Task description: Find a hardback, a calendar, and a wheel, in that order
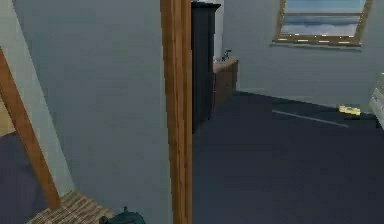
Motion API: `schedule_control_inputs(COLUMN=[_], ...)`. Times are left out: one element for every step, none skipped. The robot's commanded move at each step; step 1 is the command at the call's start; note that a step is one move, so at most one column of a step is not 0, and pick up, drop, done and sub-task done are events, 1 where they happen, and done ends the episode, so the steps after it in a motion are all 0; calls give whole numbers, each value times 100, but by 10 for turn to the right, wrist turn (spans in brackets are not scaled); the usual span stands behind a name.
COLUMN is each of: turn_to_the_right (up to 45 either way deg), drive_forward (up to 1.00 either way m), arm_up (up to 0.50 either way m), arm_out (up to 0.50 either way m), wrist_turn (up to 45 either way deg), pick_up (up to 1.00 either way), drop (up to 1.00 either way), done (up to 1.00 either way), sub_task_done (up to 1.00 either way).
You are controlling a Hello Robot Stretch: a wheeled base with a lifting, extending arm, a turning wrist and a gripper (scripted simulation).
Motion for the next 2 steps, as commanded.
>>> schedule_control_inputs(turn_to_the_right=[-450,-120], drive_forward=[0,0], arm_up=[0,0], arm_out=[0,0], wrist_turn=[0,0], pick_up=[0,0], drop=[0,0], done=[0,0], sub_task_done=[0,0])
